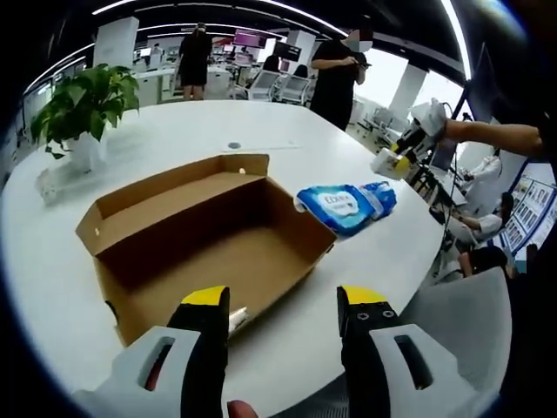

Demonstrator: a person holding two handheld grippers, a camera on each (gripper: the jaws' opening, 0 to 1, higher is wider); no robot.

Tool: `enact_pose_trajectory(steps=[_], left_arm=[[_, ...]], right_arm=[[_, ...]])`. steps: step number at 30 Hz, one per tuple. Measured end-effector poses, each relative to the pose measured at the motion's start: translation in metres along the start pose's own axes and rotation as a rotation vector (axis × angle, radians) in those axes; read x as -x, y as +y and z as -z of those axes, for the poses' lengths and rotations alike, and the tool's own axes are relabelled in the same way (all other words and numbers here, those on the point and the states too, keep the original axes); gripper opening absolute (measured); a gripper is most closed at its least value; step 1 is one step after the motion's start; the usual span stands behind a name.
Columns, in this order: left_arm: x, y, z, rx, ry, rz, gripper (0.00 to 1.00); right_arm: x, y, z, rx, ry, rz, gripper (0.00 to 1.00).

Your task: Operate the shoe box by opening the lid, removing the specified soft item, and placing it in the target area until the item is outside and the box remains undamaged.

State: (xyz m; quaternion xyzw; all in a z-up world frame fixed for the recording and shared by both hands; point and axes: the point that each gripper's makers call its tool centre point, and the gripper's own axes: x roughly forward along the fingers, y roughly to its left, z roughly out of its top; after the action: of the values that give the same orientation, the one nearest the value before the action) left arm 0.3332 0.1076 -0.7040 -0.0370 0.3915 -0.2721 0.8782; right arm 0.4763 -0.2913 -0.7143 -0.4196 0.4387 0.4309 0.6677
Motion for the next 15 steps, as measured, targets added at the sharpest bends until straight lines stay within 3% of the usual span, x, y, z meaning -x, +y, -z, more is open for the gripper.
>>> enact_pose_trajectory(steps=[9,15], left_arm=[[0.008,0.007,-0.004,0.016,-0.010,-0.035,0.51],[0.014,0.010,-0.004,0.024,-0.012,-0.052,0.51]], right_arm=[[-0.016,-0.036,0.001,0.035,0.014,0.027,0.16],[-0.028,-0.043,0.003,0.057,0.031,0.029,0.16]])
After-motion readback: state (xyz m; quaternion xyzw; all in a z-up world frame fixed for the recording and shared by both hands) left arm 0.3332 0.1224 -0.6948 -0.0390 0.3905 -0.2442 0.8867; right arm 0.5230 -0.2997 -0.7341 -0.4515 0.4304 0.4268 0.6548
